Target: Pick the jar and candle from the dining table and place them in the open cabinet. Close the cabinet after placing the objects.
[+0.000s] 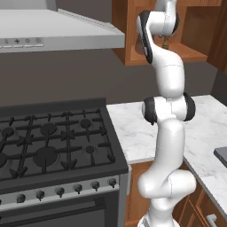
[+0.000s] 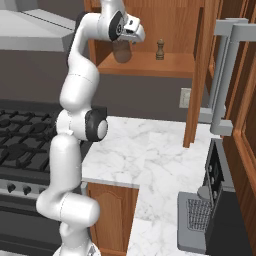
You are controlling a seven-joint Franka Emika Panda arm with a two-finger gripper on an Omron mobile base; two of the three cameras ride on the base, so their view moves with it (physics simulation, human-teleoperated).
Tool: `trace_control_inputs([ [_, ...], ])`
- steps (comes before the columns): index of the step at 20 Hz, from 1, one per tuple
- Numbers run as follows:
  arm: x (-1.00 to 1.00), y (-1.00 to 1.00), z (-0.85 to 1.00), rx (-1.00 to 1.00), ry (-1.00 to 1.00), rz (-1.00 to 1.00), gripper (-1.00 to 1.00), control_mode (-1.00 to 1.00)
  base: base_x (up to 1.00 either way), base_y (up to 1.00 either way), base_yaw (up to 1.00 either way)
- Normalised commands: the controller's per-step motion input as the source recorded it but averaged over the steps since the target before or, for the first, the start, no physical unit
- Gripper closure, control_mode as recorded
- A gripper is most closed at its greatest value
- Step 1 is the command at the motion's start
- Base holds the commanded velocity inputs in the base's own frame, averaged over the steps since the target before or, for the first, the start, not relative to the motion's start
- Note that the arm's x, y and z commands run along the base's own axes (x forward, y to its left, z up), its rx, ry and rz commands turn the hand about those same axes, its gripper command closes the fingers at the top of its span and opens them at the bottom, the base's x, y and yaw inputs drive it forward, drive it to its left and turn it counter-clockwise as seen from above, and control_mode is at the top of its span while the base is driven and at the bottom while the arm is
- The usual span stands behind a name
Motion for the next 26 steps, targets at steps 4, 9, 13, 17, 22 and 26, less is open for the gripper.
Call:
trace_control_inputs([
  [4, 0.02, -0.2, 0.0, 0.02, 0.0, 0.04, -1.0, -1.0, 0.0, 0.0, 0.0],
  [9, 0.0, -0.01, 0.0, 0.0, -0.05, 0.03, -1.0, -1.0, 0.0, 0.0, 0.0],
  [13, 0.04, 0.03, 0.0, 0.0, -0.2, 0.0, -1.0, -1.0, 0.0, 0.0, 0.0],
  [17, 0.2, 0.13, 0.0, 0.0, -0.3, 0.0, -1.0, -1.0, 0.0, 0.0, 0.0],
  [22, 0.24, 0.12, -0.07, -0.04, -0.29, 0.0, -1.0, -1.0, 0.0, 0.0, 0.0],
  [26, 0.21, 0.08, -0.42, -0.14, -0.17, 0.0, -1.0, -1.0, 0.0, 0.0, 0.0],
])
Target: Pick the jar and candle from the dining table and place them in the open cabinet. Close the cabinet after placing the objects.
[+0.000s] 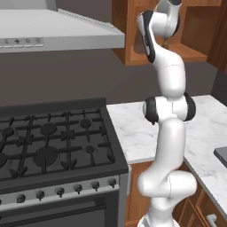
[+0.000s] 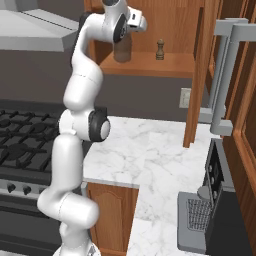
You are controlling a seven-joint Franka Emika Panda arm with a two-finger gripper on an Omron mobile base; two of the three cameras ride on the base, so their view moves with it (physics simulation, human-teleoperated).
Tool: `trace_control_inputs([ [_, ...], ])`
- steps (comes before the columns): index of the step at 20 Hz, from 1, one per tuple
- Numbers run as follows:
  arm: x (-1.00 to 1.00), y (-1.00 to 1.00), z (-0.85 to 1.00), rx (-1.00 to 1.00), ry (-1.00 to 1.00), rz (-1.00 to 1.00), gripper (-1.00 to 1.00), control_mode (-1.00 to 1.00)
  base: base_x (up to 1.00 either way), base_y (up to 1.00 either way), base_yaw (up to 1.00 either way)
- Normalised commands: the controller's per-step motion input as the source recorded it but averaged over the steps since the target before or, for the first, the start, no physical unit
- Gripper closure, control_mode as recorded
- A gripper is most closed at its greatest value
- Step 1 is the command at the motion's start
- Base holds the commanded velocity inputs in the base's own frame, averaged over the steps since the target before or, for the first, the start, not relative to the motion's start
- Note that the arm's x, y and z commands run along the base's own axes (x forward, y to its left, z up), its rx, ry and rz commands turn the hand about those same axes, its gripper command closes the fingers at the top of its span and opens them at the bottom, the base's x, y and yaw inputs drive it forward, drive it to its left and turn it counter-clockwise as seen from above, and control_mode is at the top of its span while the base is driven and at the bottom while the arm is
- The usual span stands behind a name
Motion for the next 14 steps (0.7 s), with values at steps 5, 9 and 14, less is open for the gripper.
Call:
trace_control_inputs([
  [5, 0.14, 0.02, -0.53, -0.16, -0.16, 0.0, -1.0, -1.0, 0.0, 0.0, 0.0],
  [9, 0.1, 0.0, -0.32, -0.12, -0.18, 0.0, -1.0, -1.0, 0.0, 0.0, 0.0],
  [14, -0.26, -0.12, 0.19, 0.0, -0.2, 0.0, -1.0, -1.0, 0.0, 0.0, 0.0],
])
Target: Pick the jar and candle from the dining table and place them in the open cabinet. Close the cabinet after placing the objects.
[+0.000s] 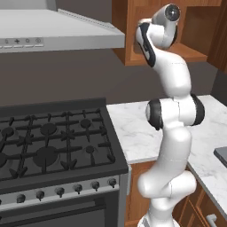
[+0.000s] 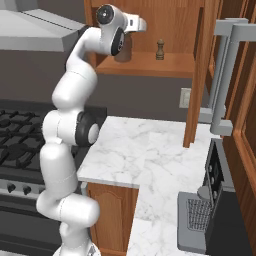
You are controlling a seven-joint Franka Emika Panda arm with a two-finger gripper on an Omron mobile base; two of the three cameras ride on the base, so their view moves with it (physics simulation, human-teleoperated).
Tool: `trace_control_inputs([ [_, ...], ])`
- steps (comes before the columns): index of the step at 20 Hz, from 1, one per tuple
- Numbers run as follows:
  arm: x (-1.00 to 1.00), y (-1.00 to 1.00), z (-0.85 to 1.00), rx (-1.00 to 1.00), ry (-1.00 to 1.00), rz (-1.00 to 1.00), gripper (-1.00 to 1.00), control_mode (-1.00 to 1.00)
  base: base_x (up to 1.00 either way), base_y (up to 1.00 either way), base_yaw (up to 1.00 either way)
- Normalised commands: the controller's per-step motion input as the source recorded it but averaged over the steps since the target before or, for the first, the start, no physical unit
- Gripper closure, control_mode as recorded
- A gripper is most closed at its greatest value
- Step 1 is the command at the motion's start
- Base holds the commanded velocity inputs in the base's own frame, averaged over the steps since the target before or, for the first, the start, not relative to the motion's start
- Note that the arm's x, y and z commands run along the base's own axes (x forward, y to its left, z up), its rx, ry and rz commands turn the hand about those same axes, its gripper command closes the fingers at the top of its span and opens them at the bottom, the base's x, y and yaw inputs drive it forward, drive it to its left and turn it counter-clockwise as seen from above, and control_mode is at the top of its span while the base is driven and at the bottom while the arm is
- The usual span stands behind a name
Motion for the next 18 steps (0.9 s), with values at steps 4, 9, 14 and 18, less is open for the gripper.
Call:
trace_control_inputs([
  [4, -0.79, -0.16, 0.54, 0.08, -0.18, 0.0, -1.0, -1.0, 0.0, 0.0, 0.0],
  [9, -0.91, -0.07, 0.58, 0.09, -0.11, 0.0, -1.0, -1.0, 0.0, 0.0, 0.0],
  [14, -1.0, 0.0, 0.0, 0.02, 0.06, 0.0, -1.0, -1.0, 0.0, 0.0, 0.0],
  [18, -1.0, 0.04, -0.03, 0.0, 0.21, 0.0, -1.0, -1.0, 0.0, 0.0, 0.0],
])
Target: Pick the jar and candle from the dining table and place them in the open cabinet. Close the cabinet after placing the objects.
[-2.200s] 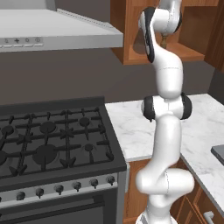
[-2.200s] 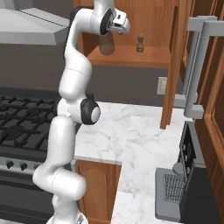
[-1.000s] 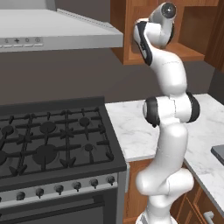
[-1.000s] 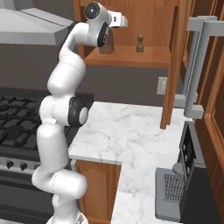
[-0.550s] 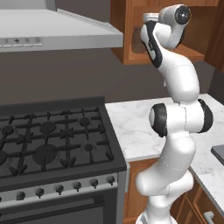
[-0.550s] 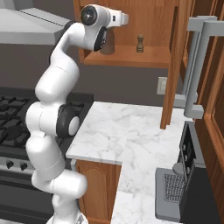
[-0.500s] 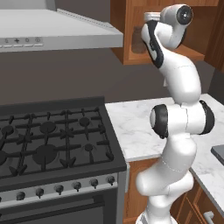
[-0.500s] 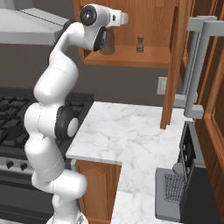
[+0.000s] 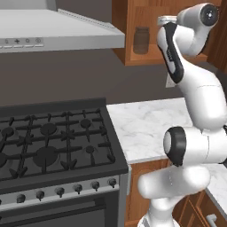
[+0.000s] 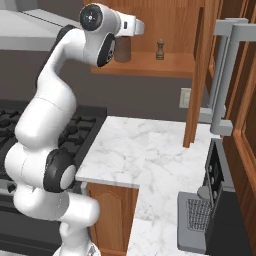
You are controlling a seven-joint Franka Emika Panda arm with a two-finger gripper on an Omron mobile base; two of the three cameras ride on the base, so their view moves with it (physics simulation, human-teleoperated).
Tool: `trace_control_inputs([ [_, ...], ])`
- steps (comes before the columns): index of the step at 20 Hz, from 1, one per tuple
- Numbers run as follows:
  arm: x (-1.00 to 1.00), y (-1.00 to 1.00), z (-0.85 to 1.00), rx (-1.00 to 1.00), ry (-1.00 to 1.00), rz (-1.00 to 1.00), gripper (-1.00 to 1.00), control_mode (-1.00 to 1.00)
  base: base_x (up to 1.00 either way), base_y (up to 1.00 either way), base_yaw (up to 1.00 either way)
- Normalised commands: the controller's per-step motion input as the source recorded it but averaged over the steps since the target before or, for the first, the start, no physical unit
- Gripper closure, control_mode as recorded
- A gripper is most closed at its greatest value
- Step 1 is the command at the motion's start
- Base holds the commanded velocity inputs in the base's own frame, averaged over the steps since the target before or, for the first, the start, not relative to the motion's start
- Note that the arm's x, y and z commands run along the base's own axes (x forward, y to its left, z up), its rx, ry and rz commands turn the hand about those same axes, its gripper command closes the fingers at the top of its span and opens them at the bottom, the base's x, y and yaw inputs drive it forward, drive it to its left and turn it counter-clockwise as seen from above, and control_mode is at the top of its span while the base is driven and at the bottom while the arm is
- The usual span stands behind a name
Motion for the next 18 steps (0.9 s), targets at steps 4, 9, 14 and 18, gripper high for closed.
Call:
trace_control_inputs([
  [4, -1.0, 0.1, 0.0, 0.0, 0.18, 0.0, -1.0, -1.0, 0.0, 0.0, 0.0],
  [9, -1.0, 0.26, 0.0, 0.02, 0.1, 0.0, -1.0, -1.0, 0.0, 0.0, 0.0],
  [14, -1.0, 0.55, -0.15, 0.0, 0.1, -0.03, -1.0, -1.0, 0.0, 0.0, 0.0],
  [18, -0.96, 0.51, -0.45, 0.0, 0.14, -0.06, -1.0, -1.0, 0.0, 0.0, 0.0],
])
